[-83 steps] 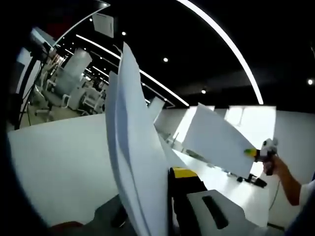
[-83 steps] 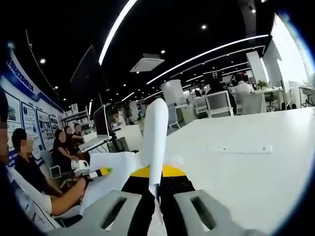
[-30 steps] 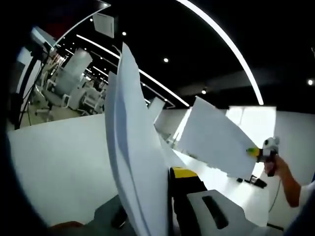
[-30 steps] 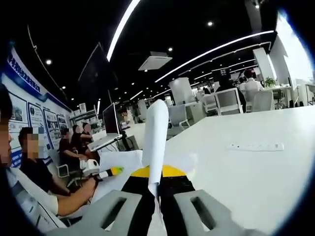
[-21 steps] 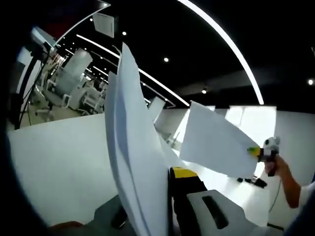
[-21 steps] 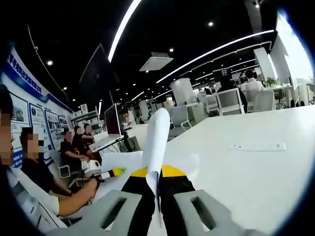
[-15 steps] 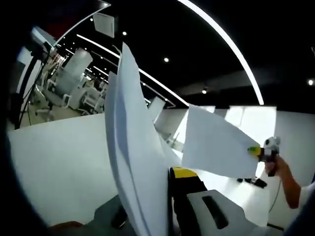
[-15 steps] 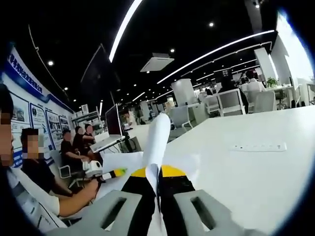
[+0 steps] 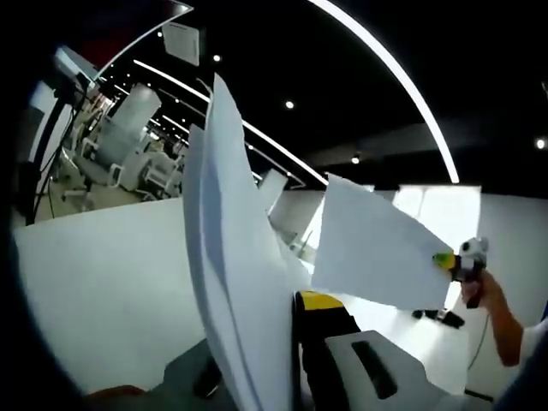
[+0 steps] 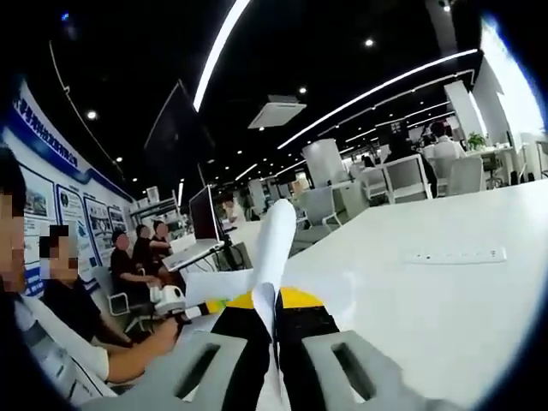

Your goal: Organize the stack of printing papers by aligning and flattening the scattered papers on the table

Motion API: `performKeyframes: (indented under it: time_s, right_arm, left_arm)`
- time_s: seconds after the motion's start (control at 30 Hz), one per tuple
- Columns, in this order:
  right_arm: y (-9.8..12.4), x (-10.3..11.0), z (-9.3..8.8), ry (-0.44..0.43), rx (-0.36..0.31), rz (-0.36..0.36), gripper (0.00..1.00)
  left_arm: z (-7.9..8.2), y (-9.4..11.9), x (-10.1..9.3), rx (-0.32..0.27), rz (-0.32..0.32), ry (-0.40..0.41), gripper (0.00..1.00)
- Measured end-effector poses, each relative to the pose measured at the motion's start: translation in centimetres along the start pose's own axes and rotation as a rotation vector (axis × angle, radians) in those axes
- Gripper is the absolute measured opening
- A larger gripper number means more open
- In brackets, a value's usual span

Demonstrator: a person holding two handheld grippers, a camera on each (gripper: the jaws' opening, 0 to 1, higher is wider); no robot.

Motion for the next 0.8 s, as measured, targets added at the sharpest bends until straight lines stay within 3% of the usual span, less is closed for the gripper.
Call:
performKeyframes:
  time_s: [0.47,0.67,0.8]
  right_arm:
    - [-1.2,0.2,-0.3,-0.012,-0.015,0.011,0.0]
    - [-2.4,0.6,-2.2,-0.034,-0.029,0.017,0.0]
    - [-2.8,0.7,-3.5,-0.046,-0.075,0.002,0.0]
  left_arm:
    - [0.0,0.0,0.0,-0.004,0.001,0.004,0.07]
    - [0.1,0.1,0.1,-0.007,-0.002,0.01,0.07]
    - [0.1,0.2,0.1,-0.016,-0.003,0.014,0.07]
Point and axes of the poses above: the point that each gripper's makers call its tool centre point, and the gripper's own axes: y roughly backward along the fingers, x roughly to its left, z roughly out of its top, the point moved 10 cm from there along y, roughly backward along the fingers, and after that the axes turned 1 degree about -y, right-handed, at the moved point
